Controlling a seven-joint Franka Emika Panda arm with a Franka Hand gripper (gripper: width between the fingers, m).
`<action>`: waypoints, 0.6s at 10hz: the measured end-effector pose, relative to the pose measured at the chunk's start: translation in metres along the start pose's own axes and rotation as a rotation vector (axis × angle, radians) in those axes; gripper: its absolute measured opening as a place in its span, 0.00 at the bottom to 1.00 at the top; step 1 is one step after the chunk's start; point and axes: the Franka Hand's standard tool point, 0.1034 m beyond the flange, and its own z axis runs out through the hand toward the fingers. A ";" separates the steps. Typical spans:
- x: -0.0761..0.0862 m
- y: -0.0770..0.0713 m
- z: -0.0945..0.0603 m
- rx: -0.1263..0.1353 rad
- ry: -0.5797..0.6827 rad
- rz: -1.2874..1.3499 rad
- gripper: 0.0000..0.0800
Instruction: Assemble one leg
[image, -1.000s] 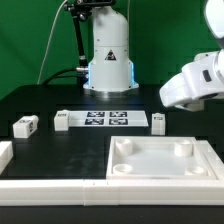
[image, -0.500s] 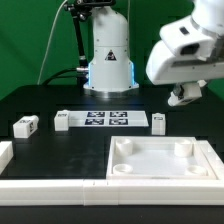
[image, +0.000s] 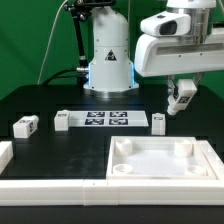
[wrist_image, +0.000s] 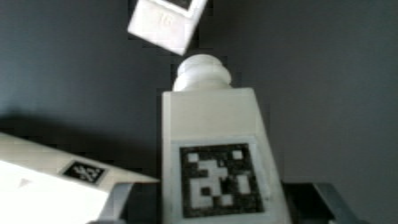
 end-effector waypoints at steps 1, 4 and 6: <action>0.012 0.005 -0.002 0.007 0.038 -0.019 0.36; 0.073 0.027 -0.018 0.030 0.065 -0.065 0.36; 0.096 0.047 -0.015 0.048 0.108 -0.059 0.36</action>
Offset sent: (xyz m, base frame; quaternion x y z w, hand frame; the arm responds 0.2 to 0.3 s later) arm 0.0748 0.0048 0.0176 0.0510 -0.0129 0.0158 0.9985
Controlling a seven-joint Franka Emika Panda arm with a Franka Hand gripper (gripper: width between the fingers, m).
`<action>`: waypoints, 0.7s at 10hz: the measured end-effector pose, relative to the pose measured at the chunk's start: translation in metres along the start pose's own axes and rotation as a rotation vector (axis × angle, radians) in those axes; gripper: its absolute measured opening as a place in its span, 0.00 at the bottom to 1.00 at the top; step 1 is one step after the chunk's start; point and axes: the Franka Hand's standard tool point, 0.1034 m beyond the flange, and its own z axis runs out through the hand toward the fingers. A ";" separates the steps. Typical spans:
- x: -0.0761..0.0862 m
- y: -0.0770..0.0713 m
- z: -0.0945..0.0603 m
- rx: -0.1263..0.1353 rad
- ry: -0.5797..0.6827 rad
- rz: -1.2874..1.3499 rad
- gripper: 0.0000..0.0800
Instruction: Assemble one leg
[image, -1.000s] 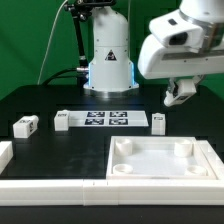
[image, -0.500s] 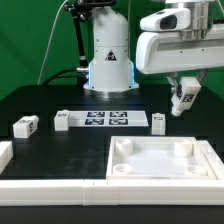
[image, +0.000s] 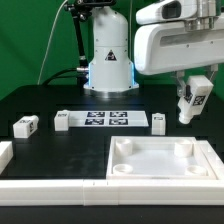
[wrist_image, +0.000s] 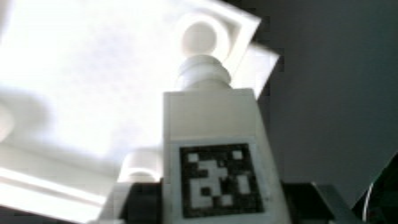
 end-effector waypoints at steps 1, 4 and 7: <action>0.001 0.004 0.002 0.002 0.009 0.018 0.36; 0.001 0.002 0.003 0.000 0.018 0.014 0.36; -0.009 0.016 0.009 -0.037 0.135 0.034 0.36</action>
Offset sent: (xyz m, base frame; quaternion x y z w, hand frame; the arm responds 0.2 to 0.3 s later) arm 0.0000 0.0000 0.0000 0.0000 0.0000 0.0000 1.0000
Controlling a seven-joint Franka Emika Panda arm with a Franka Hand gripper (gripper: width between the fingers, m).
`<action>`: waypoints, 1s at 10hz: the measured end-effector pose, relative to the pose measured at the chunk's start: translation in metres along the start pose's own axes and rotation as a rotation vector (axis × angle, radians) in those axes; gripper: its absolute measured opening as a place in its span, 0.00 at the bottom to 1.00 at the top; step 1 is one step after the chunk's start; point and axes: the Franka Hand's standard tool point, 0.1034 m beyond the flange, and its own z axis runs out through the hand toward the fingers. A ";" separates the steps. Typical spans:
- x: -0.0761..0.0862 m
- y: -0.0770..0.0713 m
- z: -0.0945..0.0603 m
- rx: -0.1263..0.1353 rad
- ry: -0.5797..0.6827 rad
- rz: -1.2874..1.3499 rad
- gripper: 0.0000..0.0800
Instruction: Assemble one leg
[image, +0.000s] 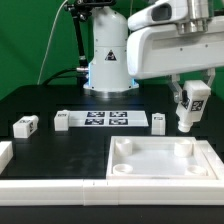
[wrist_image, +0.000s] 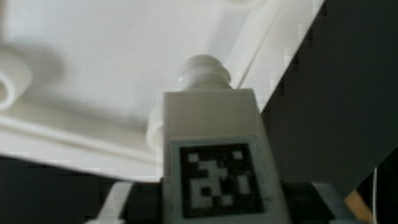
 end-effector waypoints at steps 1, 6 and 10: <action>-0.003 0.003 0.004 0.001 -0.011 0.040 0.36; 0.054 0.008 0.027 0.016 0.042 0.094 0.36; 0.071 0.011 0.025 -0.004 0.132 0.056 0.36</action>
Offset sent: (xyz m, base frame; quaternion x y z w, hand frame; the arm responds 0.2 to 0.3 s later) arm 0.0579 0.0120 -0.0022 0.0167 0.0148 0.0068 0.9997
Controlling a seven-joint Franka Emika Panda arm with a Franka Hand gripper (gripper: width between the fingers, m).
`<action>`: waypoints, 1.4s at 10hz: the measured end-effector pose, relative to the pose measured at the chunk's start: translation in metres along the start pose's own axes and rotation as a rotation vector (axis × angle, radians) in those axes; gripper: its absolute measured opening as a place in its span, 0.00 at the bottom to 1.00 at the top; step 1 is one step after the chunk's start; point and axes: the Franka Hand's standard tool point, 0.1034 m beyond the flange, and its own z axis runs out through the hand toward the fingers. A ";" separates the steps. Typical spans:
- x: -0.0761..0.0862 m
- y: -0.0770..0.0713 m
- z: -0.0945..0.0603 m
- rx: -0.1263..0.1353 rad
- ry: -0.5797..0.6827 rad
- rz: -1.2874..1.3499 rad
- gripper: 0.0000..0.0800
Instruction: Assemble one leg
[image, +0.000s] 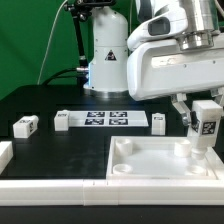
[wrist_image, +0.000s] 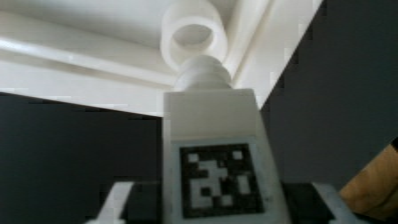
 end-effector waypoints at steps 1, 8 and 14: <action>0.000 0.000 0.000 0.000 0.000 0.000 0.36; -0.018 0.002 0.016 -0.005 -0.003 0.004 0.36; -0.019 0.003 0.032 -0.007 0.010 0.007 0.36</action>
Offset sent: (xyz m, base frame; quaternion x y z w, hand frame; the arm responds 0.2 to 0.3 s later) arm 0.0029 -0.0043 -0.0196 -0.0032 0.0130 -0.0047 0.9999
